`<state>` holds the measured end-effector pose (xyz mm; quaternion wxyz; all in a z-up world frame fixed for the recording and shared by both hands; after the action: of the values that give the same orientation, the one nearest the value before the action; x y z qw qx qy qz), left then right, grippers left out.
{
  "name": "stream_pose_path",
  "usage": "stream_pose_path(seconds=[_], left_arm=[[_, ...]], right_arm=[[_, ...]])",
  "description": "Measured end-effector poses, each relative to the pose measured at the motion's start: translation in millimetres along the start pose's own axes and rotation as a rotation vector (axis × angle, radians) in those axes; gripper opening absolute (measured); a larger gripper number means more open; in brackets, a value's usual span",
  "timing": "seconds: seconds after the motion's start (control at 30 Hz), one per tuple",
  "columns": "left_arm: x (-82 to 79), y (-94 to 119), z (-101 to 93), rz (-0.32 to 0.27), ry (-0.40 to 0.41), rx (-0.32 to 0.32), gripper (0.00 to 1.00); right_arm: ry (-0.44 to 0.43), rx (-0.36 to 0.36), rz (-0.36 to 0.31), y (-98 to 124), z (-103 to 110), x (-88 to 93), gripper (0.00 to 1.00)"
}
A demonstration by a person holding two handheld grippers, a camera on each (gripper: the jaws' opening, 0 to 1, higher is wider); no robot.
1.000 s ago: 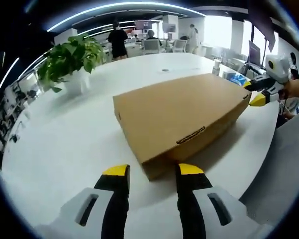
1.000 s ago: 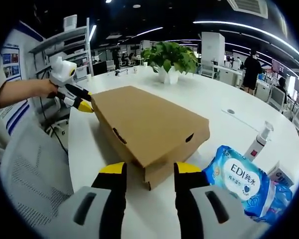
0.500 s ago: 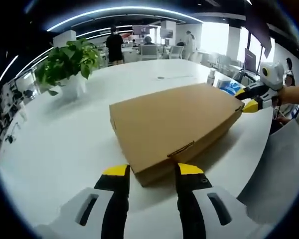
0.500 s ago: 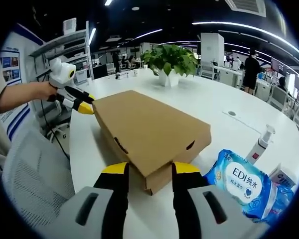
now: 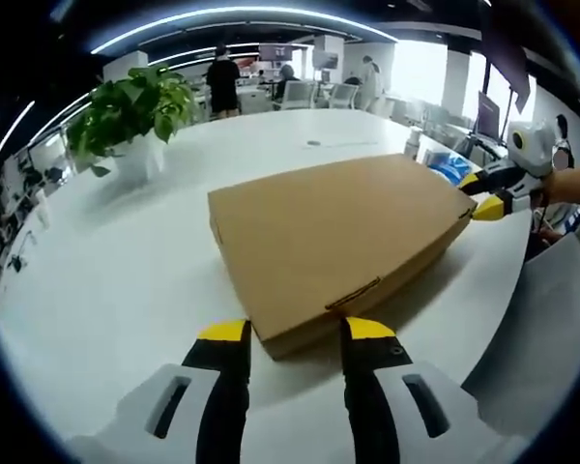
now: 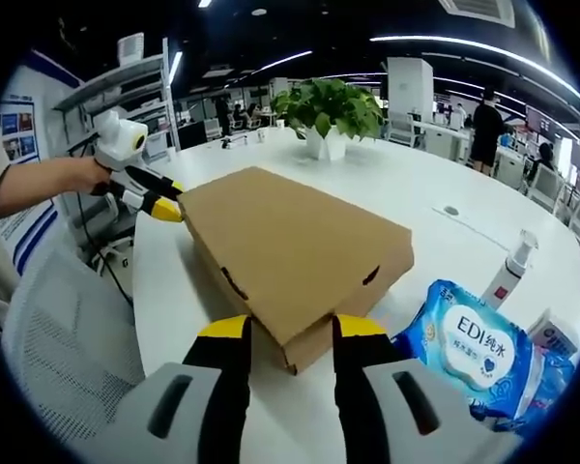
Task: Operate the shoe box by opening the lid, removing the specified soft item, and placing it in the target area until the item is outside and the box remains undamaged.
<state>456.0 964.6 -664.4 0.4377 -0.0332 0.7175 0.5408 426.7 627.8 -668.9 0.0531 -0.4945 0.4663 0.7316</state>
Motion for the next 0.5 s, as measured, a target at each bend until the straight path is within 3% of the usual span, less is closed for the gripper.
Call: stream_pose_path(seconds=[0.5], left_arm=[[-13.0,-11,4.6,0.018,-0.007,0.002,0.36]], right_arm=[[0.009,0.008,-0.002,-5,-12,-4.3,0.30]])
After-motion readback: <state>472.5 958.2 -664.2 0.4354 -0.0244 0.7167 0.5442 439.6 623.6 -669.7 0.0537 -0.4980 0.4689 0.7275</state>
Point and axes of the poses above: the point that each gripper's makers call its tool centre point, and the gripper's own axes: y roughly backward along the fingers, z roughly to its left, x roughly out of its underside, the point moved 9 cm from there along y, roughly backward along the fingers, and after that the axes turned 6 degrees about z, right-handed, at the moved point
